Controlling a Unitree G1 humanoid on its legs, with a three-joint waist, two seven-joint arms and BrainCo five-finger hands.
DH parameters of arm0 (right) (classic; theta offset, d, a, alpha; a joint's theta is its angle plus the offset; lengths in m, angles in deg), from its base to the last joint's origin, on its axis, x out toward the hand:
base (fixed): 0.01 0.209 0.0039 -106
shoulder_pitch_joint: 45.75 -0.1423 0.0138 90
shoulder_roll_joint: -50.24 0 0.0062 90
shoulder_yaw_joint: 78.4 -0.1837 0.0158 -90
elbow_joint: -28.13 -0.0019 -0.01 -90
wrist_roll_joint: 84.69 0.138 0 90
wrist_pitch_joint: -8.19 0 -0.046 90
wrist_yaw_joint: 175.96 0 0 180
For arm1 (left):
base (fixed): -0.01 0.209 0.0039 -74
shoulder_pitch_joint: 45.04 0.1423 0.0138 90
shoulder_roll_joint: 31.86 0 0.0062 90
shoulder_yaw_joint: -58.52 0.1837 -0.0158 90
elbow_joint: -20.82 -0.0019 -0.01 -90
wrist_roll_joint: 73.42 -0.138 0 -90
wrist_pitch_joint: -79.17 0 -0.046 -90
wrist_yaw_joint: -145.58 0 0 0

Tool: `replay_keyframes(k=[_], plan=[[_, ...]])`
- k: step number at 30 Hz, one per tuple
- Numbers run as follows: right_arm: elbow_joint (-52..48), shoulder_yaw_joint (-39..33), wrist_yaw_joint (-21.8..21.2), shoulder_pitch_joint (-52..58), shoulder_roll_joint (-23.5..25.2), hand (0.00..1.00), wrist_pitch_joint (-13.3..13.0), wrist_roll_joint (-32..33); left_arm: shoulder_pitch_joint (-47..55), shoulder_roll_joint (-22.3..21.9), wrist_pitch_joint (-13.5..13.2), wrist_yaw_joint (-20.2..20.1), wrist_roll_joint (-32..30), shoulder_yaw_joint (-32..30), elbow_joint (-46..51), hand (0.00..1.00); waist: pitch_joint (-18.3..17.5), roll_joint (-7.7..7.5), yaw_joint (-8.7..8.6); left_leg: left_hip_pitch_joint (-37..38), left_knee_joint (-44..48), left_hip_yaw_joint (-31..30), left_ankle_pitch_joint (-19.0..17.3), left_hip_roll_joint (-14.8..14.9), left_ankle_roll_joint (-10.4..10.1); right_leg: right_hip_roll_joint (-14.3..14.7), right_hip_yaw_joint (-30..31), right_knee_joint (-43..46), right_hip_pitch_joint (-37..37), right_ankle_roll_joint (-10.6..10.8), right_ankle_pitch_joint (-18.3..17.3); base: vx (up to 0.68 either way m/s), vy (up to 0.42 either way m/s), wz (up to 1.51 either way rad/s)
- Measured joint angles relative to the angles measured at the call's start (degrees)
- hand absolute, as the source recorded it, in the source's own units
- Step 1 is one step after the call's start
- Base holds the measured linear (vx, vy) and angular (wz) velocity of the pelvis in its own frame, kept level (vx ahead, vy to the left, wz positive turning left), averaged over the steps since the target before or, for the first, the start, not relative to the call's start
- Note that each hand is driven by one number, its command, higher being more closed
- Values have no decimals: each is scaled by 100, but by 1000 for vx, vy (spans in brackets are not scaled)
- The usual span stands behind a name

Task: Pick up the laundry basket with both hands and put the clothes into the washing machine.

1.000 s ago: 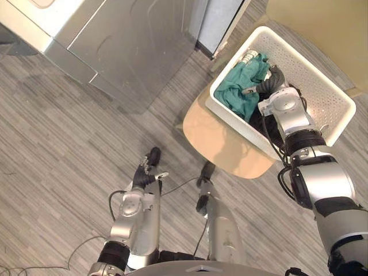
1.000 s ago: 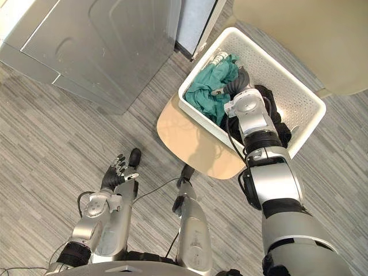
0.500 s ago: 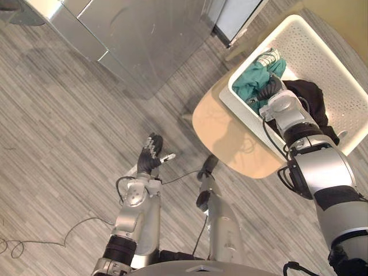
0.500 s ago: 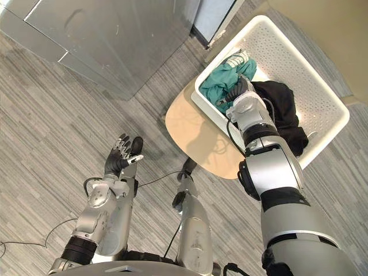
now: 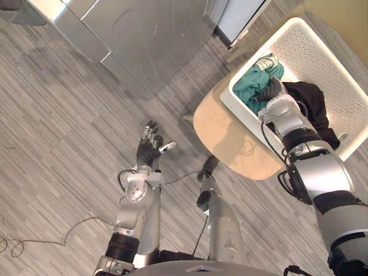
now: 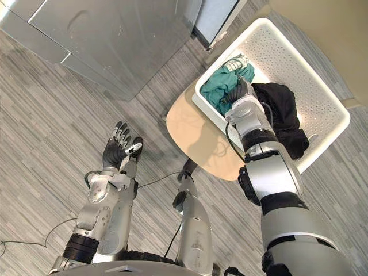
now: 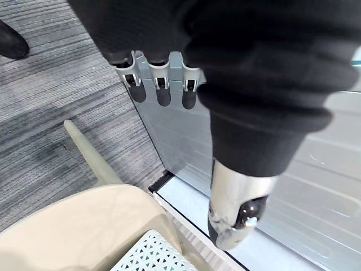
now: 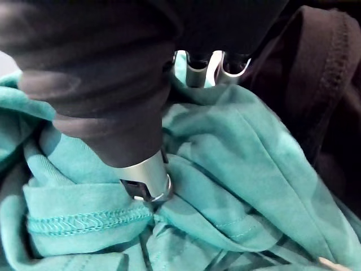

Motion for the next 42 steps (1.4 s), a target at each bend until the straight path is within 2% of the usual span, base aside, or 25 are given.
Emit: replay_keyframes(k=[4,6,12,18,21,23,25,28,31,33,34,37,41,42], plan=[[-737,-800,258,411,60,100,-50,438,-95,17,-83,35,131,38,-7,0,-3,4,-49,250,-9,25,-29,30,27,20,39,83,181,-33,-51,-17,-27,-4],[-1032,-1361,617,414,51,100,-128,657,-161,47,-190,38,243,93,-7,0,-4,4,-123,364,-35,25,-6,34,31,15,49,177,233,-36,-83,-42,-41,0],[-2170,-2162,1389,391,-166,100,-146,791,-373,320,-304,45,608,337,24,0,-7,6,-215,472,-46,75,64,14,40,-27,115,278,255,-27,-95,-50,-40,-2],[-3471,-2389,1923,637,-116,100,-155,749,-577,535,-409,48,617,543,304,0,-7,6,-247,521,-37,229,63,-13,42,-64,295,383,154,4,-102,-43,-51,-12],[-4337,-2603,2065,1131,228,100,-286,754,-873,600,-421,52,581,551,358,0,-7,6,-267,500,-38,345,55,-17,40,-75,412,439,36,25,-111,-39,-60,-15],[-4725,-2603,2100,1406,476,100,-363,760,-1127,659,-443,75,393,535,443,0,-7,6,-378,442,-29,378,57,-24,40,-98,414,457,-41,8,-122,-35,-59,-10],[-5474,-2588,2096,1809,785,100,-432,822,-1722,782,-448,175,-50,519,446,0,-7,5,-472,353,-15,433,61,-24,36,-120,446,529,-185,17,-117,-33,-68,-8],[-6239,-2508,2039,2107,1050,100,-592,908,-2364,987,-446,350,-777,507,439,0,-6,3,-517,296,131,541,33,-9,40,-115,543,538,-239,33,-81,-14,-54,-18],[-7400,-2332,1949,2303,1187,100,-895,1003,-3118,1279,-447,583,-1700,526,432,0,-6,1,-596,120,642,665,-275,53,37,-59,657,507,-245,5,0,-4,-48,-24],[-7998,-2230,1913,2460,1192,100,-1133,1028,-3387,1446,-446,665,-2008,627,367,0,-7,-3,-624,88,887,741,-435,113,25,-6,727,477,-191,12,23,10,-36,-26],[-8308,-2182,1810,2619,1198,100,-1305,1103,-3488,1562,-444,678,-2312,748,334,0,-11,-9,-646,101,1044,783,-548,158,21,30,762,440,-118,14,35,23,-26,-24],[-8998,-2125,1613,3101,1191,100,-1566,1330,-3627,1856,-445,650,-2848,1277,334,0,-20,-22,-678,172,1381,864,-800,253,15,106,820,395,80,24,29,34,-17,-19],[-9158,-2083,1346,3399,1191,100,-1748,1732,-3639,2046,-449,430,-3174,1986,327,0,-106,-86,-762,437,1578,952,-1016,291,15,128,896,413,379,105,-53,54,-2,-12],[-9158,-2070,1258,3518,1191,100,-1761,1783,-3628,2076,-456,292,-3229,2132,319,0,-245,-146,-800,486,1570,964,-1052,284,-7,125,911,417,413,125,-84,76,1,-6]])
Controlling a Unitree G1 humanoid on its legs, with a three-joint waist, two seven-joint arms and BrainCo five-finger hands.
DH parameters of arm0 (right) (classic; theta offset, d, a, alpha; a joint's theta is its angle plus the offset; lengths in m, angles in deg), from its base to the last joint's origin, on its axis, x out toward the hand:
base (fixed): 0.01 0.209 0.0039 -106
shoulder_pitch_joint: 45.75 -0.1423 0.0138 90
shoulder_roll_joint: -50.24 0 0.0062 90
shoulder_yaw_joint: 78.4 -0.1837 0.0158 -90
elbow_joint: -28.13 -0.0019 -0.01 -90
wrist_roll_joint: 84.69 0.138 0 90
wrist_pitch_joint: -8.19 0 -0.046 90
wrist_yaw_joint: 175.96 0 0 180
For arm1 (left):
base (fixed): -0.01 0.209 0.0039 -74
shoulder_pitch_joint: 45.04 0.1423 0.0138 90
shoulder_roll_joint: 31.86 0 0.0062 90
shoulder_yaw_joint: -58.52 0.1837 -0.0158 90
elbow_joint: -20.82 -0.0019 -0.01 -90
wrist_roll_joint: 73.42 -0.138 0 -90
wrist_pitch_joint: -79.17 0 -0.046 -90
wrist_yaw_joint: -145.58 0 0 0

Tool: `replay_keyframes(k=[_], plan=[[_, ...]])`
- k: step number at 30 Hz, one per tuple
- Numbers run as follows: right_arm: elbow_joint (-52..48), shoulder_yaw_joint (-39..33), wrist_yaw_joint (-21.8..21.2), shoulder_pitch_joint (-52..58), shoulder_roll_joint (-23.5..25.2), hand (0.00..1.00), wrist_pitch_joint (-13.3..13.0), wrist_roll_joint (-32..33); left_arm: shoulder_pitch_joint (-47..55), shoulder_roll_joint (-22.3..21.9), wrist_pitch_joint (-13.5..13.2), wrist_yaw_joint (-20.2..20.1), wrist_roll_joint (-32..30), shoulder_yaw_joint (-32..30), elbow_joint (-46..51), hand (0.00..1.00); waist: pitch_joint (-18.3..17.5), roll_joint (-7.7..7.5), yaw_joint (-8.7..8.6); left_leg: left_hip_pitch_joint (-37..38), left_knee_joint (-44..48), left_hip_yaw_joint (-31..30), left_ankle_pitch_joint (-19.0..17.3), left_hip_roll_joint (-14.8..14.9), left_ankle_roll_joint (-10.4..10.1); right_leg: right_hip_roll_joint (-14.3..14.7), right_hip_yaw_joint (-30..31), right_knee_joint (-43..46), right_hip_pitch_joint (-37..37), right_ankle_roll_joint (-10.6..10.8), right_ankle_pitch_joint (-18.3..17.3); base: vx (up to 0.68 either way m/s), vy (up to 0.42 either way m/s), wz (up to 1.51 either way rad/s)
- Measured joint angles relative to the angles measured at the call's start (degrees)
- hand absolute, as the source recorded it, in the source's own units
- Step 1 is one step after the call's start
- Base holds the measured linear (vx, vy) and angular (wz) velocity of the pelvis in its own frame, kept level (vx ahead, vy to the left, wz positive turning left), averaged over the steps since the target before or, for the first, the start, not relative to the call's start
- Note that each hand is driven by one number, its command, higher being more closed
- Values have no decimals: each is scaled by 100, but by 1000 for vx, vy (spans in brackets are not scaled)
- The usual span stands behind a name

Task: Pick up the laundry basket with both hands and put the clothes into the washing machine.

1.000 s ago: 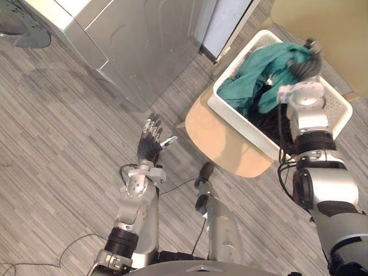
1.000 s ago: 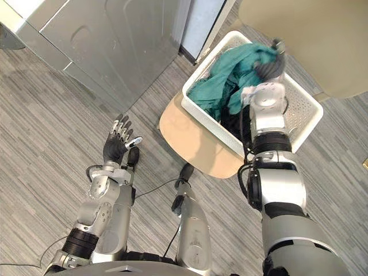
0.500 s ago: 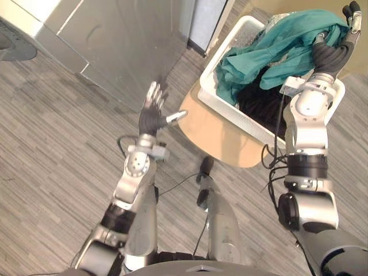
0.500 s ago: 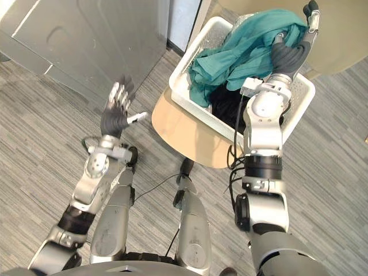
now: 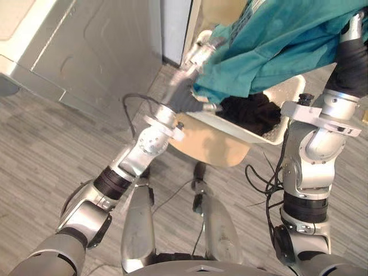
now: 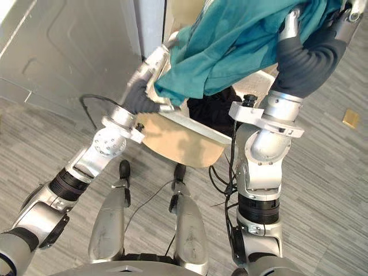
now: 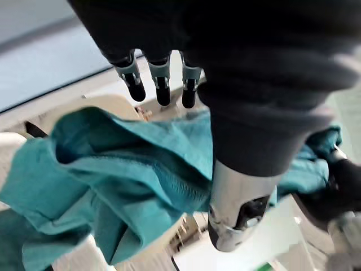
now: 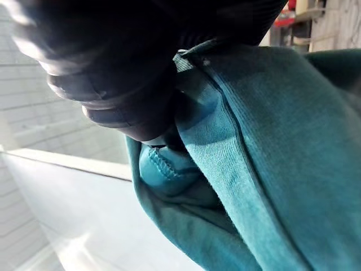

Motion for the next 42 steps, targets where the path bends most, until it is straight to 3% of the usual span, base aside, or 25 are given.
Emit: replay_keyframes(k=[4,9,13,17,19,21,23,26,31,32,37,42], plan=[[42,47,-409,119,-4,100,-52,394,252,114,-45,-309,25,-5,-132,0,-333,-249,-107,421,-261,132,50,-45,27,-27,133,23,214,-33,-80,64,-3,-9],[275,360,-933,384,-1,100,-142,1173,594,213,-27,-455,249,-185,-157,0,-631,-266,-165,858,-709,193,208,-155,46,-83,147,-89,473,-40,-94,62,8,1],[539,947,-1276,589,54,100,45,1359,834,66,53,-526,538,-479,-155,0,-857,-263,-164,1172,-1064,247,340,-186,46,-83,155,-271,692,-44,-57,60,9,-1],[537,1304,-1445,912,601,100,155,1522,1303,-630,239,-517,768,-922,-214,0,-1113,-262,-157,1426,-1443,274,469,-216,44,-84,150,-452,848,-32,-25,58,2,0],[536,1698,-1411,1131,970,100,307,1537,1363,-1271,579,-293,1177,-1262,-606,0,-1232,-257,-159,1542,-1596,278,534,-231,50,-86,137,-500,916,-36,-17,79,-4,2],[545,2105,-1366,1182,1147,100,504,1478,1279,-1561,813,-11,1504,-1363,-872,0,-1234,-256,-172,1645,-1647,275,543,-240,51,-91,129,-534,1014,-34,-18,22,1,1],[555,2300,-1278,1177,1270,100,640,1475,1207,-1574,935,77,2102,-1200,-1001,0,-1286,-242,-177,1701,-1765,276,593,-258,59,-102,126,-540,1027,-24,-25,0,0,0],[565,2277,-1119,1169,1318,100,641,1540,1202,-1397,956,-35,2739,-913,-999,0,-1314,-235,-181,1732,-1830,276,624,-284,72,-116,126,-541,1027,-9,-31,0,0,0],[875,2370,-1027,1162,1343,100,752,1597,1193,-1029,1059,-605,3684,20,-999,0,-1463,-100,-283,1757,-1956,297,681,-372,125,-176,143,-615,1021,31,5,27,17,0],[929,2440,-1026,1162,1344,100,753,1685,1192,-1008,1082,-697,3791,152,-999,100,-1479,-76,-305,1782,-2004,317,701,-382,132,-180,161,-635,1019,32,23,26,13,-8],[977,2549,-1026,1104,1339,100,762,1722,1195,-917,1055,-791,3857,412,-993,100,-1501,-44,-351,1849,-2012,473,682,-372,131,-162,301,-667,1010,33,46,28,3,-14],[976,2710,-1026,1104,1341,100,749,1714,1224,-938,870,-596,4166,375,-992,100,-1511,-33,-378,1907,-2016,598,657,-351,121,-137,431,-725,1011,45,68,22,0,-13]])
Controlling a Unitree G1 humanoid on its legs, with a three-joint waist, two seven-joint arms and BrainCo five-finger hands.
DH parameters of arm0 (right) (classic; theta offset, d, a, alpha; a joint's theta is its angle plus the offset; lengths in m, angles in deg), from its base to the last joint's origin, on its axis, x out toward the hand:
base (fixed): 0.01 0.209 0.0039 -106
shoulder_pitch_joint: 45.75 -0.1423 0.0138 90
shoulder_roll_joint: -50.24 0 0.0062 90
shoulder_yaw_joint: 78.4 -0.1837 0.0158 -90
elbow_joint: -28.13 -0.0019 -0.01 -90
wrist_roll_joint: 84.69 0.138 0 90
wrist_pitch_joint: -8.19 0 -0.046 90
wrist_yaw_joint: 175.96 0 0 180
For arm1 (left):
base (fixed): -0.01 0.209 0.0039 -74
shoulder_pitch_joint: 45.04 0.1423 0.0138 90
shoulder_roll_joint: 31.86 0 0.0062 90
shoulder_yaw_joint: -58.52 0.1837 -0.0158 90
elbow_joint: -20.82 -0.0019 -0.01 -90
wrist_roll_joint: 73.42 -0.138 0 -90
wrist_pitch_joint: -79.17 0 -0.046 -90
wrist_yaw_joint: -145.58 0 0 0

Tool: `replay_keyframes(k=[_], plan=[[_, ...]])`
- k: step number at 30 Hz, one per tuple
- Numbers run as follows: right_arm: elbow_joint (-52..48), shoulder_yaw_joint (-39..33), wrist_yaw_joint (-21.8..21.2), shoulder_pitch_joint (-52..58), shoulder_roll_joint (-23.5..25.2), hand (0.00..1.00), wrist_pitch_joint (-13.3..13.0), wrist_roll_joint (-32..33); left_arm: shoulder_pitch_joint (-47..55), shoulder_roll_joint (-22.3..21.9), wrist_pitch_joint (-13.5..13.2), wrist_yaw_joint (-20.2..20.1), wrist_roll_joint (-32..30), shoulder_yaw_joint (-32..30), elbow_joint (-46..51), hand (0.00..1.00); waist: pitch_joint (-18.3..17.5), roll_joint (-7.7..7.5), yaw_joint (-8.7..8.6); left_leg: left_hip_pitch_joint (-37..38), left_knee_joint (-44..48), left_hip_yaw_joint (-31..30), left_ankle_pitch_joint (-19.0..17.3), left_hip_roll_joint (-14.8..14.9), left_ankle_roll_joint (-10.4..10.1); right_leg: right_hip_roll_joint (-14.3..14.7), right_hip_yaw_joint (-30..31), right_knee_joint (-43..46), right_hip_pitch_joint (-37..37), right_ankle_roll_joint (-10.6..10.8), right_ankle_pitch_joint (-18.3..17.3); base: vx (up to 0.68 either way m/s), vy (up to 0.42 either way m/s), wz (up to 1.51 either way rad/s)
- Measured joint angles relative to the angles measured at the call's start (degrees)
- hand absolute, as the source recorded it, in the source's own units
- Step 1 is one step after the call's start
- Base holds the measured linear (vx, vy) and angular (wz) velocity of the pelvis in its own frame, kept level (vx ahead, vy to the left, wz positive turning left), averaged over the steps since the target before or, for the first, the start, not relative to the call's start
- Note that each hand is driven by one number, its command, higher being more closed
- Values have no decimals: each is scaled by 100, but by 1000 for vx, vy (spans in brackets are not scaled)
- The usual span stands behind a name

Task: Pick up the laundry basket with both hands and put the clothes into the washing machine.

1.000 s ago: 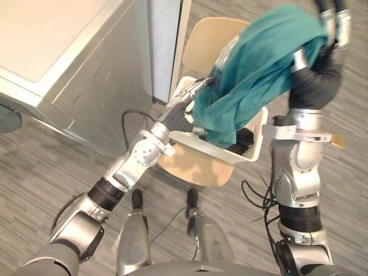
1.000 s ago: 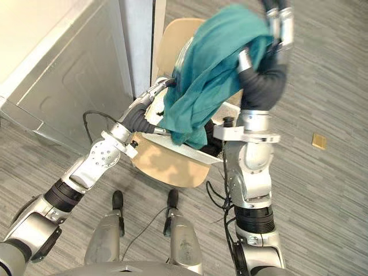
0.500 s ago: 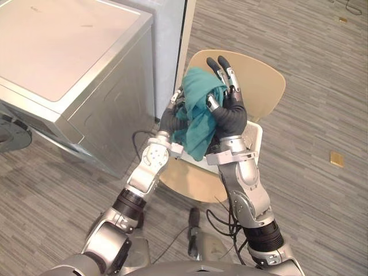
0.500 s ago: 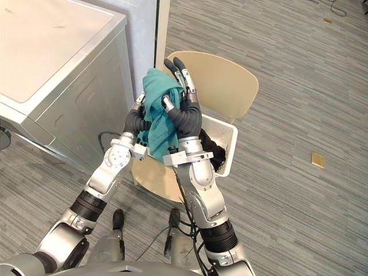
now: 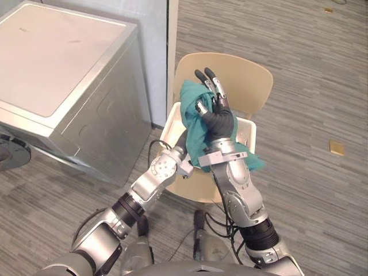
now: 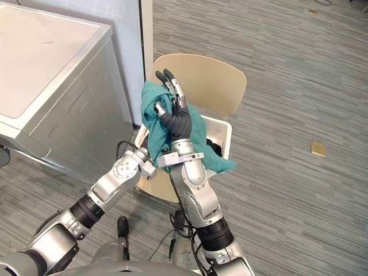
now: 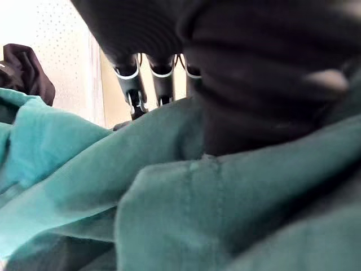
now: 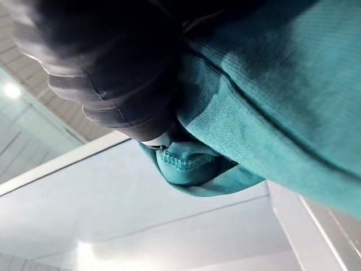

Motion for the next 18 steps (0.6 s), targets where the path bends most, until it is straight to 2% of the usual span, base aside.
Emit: replay_keyframes(k=[9,10,18], plan=[[0,-41,30,111,26,100,-64,-64,691,-407,-236,456,139,-574,32,100,-143,29,-59,29,-51,32,-3,3,-3,25,33,-65,12,1,9,16,-1,-2],[0,-99,32,169,28,0,-75,-127,766,-449,-246,491,140,-708,35,100,-144,29,-57,32,-51,33,-3,4,-3,27,34,-65,14,1,10,0,0,0],[1,-559,35,1041,18,0,-116,-289,1332,-457,-300,603,191,-1318,456,100,-186,94,-66,157,-101,87,-44,3,-40,34,71,-114,111,44,33,11,3,-3]])
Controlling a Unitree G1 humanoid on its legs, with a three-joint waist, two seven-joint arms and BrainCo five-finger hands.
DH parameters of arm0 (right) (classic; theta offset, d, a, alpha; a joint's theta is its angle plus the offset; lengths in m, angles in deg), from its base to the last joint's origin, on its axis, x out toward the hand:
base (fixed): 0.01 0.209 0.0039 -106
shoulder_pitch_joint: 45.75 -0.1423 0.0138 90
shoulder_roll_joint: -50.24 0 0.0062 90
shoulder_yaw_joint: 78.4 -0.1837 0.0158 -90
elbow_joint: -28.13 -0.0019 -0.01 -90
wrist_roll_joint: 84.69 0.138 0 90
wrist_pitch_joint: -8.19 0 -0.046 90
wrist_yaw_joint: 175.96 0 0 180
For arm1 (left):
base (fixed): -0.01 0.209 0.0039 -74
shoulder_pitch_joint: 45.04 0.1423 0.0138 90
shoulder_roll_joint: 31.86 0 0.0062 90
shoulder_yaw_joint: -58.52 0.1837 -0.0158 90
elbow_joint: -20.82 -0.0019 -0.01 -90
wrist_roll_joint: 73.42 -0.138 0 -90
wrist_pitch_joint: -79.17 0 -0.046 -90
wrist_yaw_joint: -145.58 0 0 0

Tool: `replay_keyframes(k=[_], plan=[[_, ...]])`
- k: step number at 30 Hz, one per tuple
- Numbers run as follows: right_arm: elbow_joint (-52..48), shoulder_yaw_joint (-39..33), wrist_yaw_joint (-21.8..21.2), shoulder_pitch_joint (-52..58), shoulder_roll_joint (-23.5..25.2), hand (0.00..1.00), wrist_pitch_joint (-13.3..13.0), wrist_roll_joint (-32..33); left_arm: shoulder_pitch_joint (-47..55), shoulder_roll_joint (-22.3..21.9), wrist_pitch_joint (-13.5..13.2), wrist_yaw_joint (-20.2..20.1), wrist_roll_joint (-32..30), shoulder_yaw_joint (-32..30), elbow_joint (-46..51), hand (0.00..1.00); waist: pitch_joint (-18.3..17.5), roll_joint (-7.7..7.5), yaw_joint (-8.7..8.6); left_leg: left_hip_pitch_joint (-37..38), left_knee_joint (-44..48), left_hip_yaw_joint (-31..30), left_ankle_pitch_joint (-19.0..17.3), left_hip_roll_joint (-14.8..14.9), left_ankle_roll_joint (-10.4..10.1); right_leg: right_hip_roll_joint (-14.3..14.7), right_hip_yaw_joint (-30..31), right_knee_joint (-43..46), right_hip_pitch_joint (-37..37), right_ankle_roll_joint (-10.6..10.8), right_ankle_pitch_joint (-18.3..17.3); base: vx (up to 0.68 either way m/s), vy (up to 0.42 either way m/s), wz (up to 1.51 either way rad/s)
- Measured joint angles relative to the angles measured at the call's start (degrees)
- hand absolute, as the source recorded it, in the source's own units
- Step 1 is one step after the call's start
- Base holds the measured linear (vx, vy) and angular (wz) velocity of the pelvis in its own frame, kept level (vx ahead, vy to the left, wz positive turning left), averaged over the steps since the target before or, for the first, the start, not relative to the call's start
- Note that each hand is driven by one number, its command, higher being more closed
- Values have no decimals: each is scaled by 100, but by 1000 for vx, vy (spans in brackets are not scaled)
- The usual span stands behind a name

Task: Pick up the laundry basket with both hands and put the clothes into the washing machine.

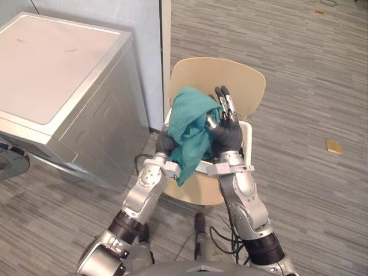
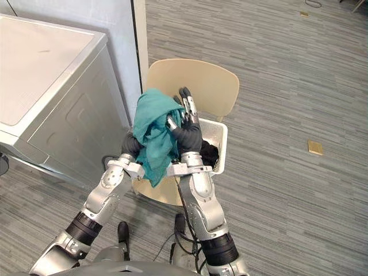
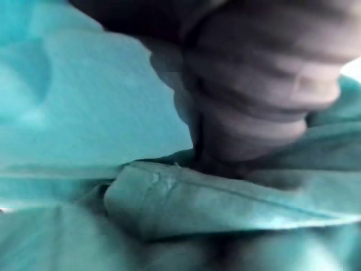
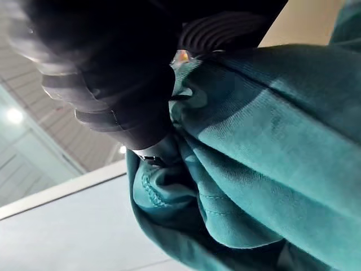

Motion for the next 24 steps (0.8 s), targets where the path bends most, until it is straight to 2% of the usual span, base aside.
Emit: replay_keyframes(k=[3,7,15,17,20,24], plan=[[0,-124,-11,183,0,0,1,2,148,-31,-2,-3,1,-108,18,100,-68,83,-7,53,-6,7,-23,0,-5,3,6,-50,70,-27,-20,0,0,0],[0,-193,-15,352,3,0,4,1,398,-205,-2,26,13,-571,249,100,-155,167,-10,77,-6,15,-45,14,-25,20,14,-90,103,-28,-19,4,0,-1],[0,-869,-56,683,-5,0,122,-232,803,-185,-140,255,45,-2108,949,100,-261,223,-10,312,62,-15,-162,30,-39,35,-28,-223,454,0,1,8,1,2],[-1,-1064,-65,720,-15,0,230,-425,940,-152,-166,265,44,-2456,1188,100,-262,224,8,347,153,-63,-224,54,-52,40,-54,-244,562,2,-13,10,-3,8],[-4,-1274,-144,720,-21,0,309,-435,1431,-156,-202,281,42,-3014,1760,100,-278,230,47,407,455,-78,-419,124,-61,87,-50,-253,768,-49,-85,6,-5,-2],[-9,-1256,-447,722,-188,0,358,-426,2243,-327,-325,238,44,-3571,2287,100,-329,325,192,15,1430,-207,-946,348,-116,244,-79,-249,932,-84,-122,-10,-11,3]])
